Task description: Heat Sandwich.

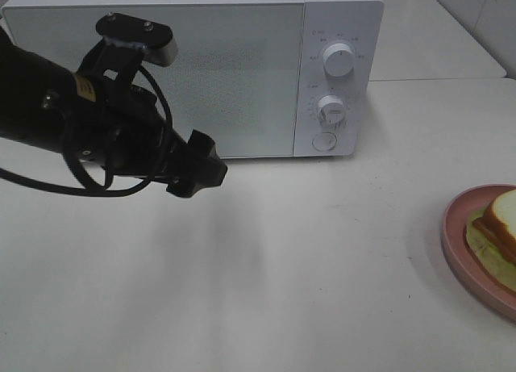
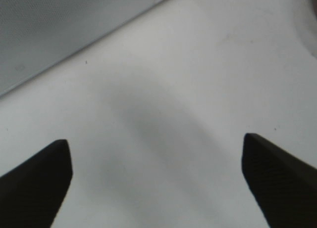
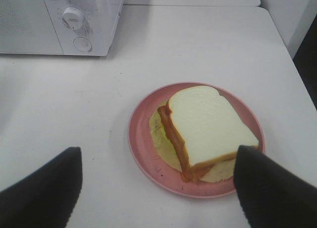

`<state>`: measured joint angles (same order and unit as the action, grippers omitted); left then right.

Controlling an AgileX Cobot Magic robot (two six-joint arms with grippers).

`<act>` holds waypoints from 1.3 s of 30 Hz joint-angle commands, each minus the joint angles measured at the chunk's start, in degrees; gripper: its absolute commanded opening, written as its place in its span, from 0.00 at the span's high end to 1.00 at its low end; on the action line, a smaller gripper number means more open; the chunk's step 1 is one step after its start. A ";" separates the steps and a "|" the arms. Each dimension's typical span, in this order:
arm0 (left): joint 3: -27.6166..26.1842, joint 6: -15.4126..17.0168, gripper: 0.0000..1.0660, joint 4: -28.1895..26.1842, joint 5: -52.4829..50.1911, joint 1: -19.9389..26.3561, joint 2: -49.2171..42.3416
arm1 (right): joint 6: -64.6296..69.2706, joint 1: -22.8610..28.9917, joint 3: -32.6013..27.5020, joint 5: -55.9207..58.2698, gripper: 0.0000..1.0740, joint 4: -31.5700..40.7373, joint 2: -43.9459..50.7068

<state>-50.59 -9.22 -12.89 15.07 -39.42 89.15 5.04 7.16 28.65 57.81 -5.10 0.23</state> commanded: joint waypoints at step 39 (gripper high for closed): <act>0.06 7.91 0.06 5.16 50.94 33.23 -9.34 | -0.17 -0.34 0.00 -0.80 0.29 0.06 1.60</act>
<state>-50.53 -1.66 -6.99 64.17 -7.51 80.10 5.04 7.16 28.65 57.81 -5.10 0.23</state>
